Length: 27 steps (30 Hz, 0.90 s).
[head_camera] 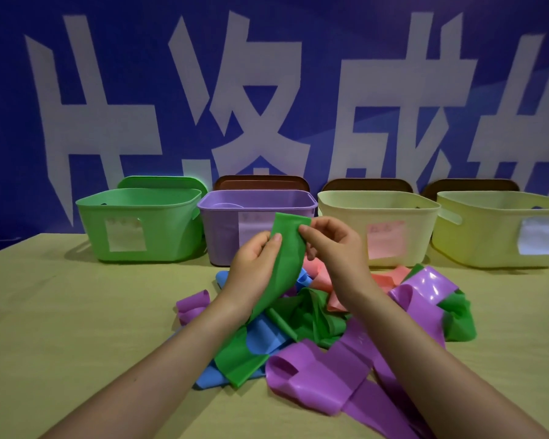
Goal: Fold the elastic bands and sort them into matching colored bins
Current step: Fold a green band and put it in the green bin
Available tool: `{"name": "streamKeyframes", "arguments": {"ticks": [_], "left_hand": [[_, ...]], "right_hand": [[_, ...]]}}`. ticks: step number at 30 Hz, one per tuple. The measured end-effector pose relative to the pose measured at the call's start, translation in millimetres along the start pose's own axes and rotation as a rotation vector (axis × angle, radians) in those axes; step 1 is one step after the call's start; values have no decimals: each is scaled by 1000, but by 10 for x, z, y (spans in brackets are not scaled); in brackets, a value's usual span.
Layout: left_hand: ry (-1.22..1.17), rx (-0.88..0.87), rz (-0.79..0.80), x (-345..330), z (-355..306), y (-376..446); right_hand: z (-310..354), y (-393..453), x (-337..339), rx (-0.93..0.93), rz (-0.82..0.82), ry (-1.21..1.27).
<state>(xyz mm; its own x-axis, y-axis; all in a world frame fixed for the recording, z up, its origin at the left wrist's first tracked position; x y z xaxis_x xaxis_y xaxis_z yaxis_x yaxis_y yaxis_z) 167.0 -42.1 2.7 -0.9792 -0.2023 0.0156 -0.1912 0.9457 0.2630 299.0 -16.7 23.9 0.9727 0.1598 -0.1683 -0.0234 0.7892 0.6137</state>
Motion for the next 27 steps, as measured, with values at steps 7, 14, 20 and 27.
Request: {"name": "streamKeyframes", "arguments": {"ticks": [7,14,20,27], "left_hand": [[-272,225,15,9,71,8],[-351,327,59,28,99,32],[-313,344,-4,85,118,57],[-339,285,65,57,65,59]], "right_hand": [[154,-19,-37,213,125,-167],[120,-22,-11,450,273,-493],[112,-23,-31,498,322,-483],[81,-4,-24,550,320,-558]]}}
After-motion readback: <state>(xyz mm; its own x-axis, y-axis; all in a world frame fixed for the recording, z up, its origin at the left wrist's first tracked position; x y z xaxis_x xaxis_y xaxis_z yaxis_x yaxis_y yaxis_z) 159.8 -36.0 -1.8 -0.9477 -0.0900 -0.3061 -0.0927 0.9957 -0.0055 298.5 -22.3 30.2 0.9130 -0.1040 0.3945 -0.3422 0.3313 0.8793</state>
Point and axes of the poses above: each hand's wrist, its own y-axis towards the middle knuckle, its own x-axis out of the back of the hand, z = x × y, the point moved 5 cm from there along y, towards the middle knuckle, and after that the axes turned 8 degrees about x, right-handed, at the moved point
